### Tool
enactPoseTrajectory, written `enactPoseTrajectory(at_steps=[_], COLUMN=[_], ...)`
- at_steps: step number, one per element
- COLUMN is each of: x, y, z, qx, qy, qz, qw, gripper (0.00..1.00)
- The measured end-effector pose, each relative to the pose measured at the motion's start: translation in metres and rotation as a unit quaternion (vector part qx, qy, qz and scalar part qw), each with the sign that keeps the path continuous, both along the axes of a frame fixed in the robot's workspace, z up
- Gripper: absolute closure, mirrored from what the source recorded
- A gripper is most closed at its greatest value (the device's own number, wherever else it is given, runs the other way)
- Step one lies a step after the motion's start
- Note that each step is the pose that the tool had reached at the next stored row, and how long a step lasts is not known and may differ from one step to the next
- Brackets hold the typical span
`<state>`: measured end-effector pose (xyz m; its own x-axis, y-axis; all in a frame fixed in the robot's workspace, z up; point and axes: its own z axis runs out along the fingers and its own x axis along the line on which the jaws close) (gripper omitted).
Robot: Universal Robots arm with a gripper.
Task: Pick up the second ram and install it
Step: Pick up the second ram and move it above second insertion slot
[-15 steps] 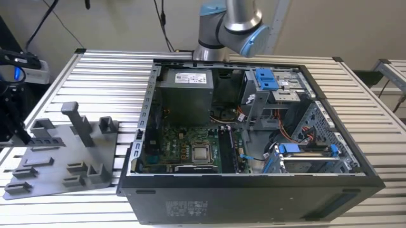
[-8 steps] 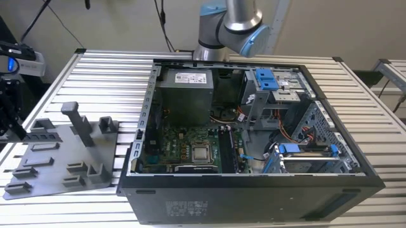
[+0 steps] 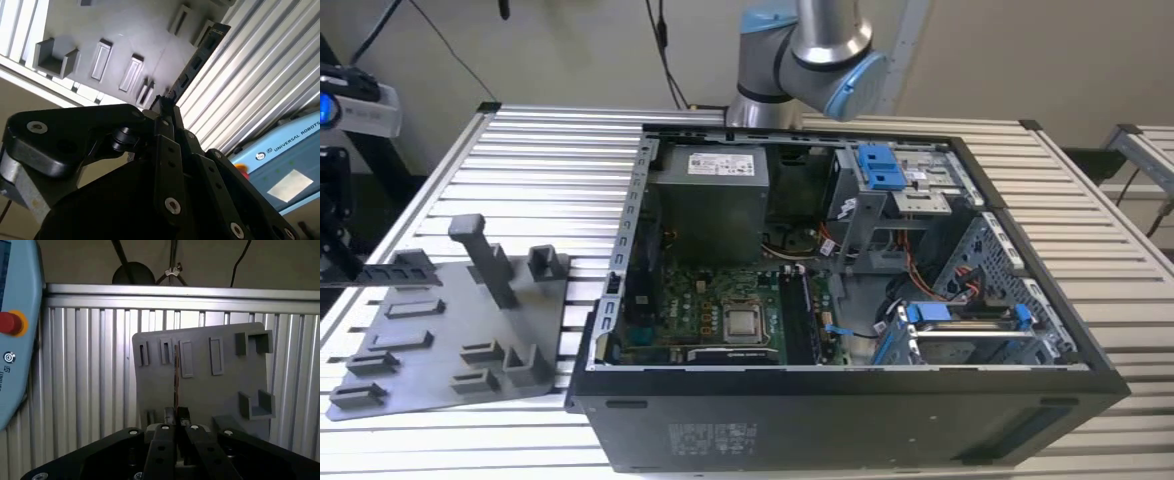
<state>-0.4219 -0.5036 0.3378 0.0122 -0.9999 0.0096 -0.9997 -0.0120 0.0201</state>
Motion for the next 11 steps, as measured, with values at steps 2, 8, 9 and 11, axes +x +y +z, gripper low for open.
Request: enactPoseTrajectory(at_steps=[2, 8, 9, 11], x=[0.0, 0.0, 0.0, 0.0], y=[0.0, 0.0, 0.0, 0.0], z=[0.0056, 0.0224, 0.0252, 0.0309], qx=[0.0, 0.0, 0.0, 0.0], qy=[-0.0001, 0.0, 0.0, 0.0], qz=[0.0, 0.0, 0.0, 0.0], qw=[1.0, 1.0, 1.0, 1.0], gripper=[0.86, 0.86, 0.86, 0.86])
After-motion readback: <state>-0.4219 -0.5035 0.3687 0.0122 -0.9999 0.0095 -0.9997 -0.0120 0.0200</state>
